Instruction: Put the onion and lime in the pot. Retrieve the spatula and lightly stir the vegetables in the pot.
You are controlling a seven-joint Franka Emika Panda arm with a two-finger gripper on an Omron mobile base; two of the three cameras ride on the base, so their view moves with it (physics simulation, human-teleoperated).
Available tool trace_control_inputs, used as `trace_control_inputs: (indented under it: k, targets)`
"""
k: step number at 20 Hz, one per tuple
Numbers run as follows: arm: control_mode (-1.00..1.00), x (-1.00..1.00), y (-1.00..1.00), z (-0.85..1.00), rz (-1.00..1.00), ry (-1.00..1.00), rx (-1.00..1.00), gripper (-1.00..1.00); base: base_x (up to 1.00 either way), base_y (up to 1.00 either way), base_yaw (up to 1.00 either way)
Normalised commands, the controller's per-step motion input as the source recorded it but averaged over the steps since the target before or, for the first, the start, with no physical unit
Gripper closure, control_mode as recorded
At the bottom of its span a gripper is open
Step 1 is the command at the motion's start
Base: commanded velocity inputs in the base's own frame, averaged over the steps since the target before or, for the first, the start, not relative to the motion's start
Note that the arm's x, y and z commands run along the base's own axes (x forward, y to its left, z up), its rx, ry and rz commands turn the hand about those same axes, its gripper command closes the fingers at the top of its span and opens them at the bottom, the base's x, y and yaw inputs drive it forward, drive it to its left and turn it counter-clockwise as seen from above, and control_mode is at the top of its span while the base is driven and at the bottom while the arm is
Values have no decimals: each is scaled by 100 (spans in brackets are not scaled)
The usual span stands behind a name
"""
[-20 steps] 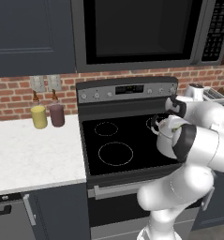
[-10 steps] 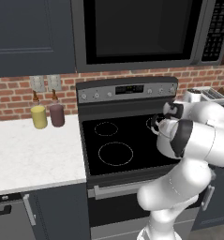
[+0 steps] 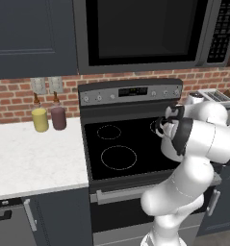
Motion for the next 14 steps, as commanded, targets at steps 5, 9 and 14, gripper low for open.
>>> trace_control_inputs:
  k: [5, 9, 14]
  targets:
    - [-100, 11, 0, -14, -1, 0, 0, 100, 0, 0, 0]
    - [-100, 0, 3, -17, -1, 0, 0, -100, 0, 0, 0]
    - [-100, -1, 0, -10, -1, 0, 0, -100, 0, 0, 0]
